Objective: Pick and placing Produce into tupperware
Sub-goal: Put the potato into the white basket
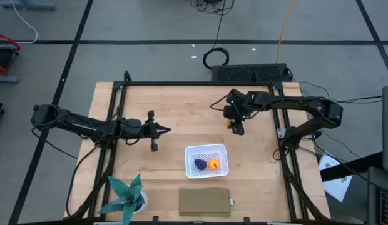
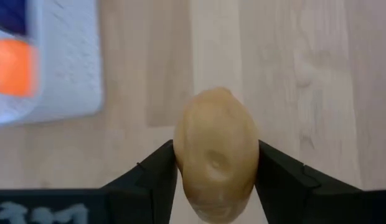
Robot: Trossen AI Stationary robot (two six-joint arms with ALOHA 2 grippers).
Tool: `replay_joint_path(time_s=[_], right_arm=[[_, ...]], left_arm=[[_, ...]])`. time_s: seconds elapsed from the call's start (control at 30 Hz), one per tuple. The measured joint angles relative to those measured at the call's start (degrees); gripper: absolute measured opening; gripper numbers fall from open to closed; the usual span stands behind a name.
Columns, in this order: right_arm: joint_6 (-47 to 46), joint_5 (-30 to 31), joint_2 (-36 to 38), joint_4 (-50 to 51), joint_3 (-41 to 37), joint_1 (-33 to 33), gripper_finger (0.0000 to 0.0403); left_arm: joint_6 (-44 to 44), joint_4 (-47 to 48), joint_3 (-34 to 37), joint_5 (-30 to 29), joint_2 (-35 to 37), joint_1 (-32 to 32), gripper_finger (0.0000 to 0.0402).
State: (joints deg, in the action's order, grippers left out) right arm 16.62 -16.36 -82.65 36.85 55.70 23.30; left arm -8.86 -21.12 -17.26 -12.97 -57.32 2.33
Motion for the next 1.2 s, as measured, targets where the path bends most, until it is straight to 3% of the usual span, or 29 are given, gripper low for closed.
replay_joint_path(time_s=[0.2,0.5,0.83,1.2], right_arm=[[-3.1,-0.4,4.9,7.1,3.8,-2.5,0.0175],[-6.8,-0.5,9.5,6.3,4.0,-6.1,0.0175],[-12.7,-0.5,9.4,0.1,4.7,-11.2,0.0175],[-17.9,-0.6,1.5,-1.8,13.3,-22.0,0.0173]], left_arm=[[0.2,0.0,0.0,0.0,0.0,0.0,0.0019],[0.2,0.0,0.0,0.0,0.0,0.0,0.0019],[0.1,-0.1,0.0,0.0,0.0,0.0,0.0019],[0.1,-0.1,0.0,0.0,0.0,0.0,0.0019]])
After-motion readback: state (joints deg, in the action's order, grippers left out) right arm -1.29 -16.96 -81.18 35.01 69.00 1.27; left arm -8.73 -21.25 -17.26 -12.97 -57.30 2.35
